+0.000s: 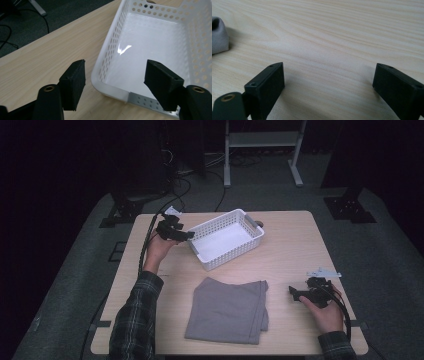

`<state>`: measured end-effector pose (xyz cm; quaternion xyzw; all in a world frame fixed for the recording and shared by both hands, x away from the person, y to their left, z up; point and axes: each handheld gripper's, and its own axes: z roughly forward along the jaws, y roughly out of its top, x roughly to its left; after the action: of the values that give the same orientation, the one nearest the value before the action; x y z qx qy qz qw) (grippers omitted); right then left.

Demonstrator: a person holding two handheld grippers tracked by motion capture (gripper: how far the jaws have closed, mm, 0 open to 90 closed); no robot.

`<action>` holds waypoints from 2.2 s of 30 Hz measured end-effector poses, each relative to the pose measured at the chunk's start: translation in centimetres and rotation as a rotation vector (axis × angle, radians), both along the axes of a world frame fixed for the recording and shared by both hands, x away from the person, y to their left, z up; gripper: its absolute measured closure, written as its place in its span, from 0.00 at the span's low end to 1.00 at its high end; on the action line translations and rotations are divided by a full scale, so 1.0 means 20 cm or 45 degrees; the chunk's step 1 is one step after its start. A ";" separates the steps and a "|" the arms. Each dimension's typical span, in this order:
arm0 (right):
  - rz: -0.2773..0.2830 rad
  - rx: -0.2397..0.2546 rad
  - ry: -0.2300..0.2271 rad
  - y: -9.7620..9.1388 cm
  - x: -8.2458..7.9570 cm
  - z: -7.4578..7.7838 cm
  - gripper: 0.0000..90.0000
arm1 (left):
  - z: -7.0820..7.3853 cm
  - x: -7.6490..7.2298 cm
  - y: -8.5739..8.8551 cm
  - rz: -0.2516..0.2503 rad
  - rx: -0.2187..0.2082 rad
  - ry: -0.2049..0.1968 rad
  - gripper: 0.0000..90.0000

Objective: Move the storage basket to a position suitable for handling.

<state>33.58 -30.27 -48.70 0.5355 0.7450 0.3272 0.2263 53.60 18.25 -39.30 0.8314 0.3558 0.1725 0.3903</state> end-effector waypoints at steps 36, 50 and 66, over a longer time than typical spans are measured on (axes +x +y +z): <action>0.000 -0.001 0.000 0.00 0.00 0.00 0.10 | -0.07 -0.09 -0.23 -0.064 0.006 0.133 0.64; 0.004 0.000 0.001 0.00 0.00 0.00 0.10 | -0.11 -0.17 -0.40 -0.168 -0.041 0.175 0.62; -0.012 0.027 0.010 0.03 0.01 0.08 0.31 | -0.01 -0.28 -0.33 -0.175 -0.148 0.142 0.36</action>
<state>33.71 -29.59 -47.11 0.5426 0.7399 0.3318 0.2191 48.06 11.69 -39.47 0.8382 0.3283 0.0780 0.4284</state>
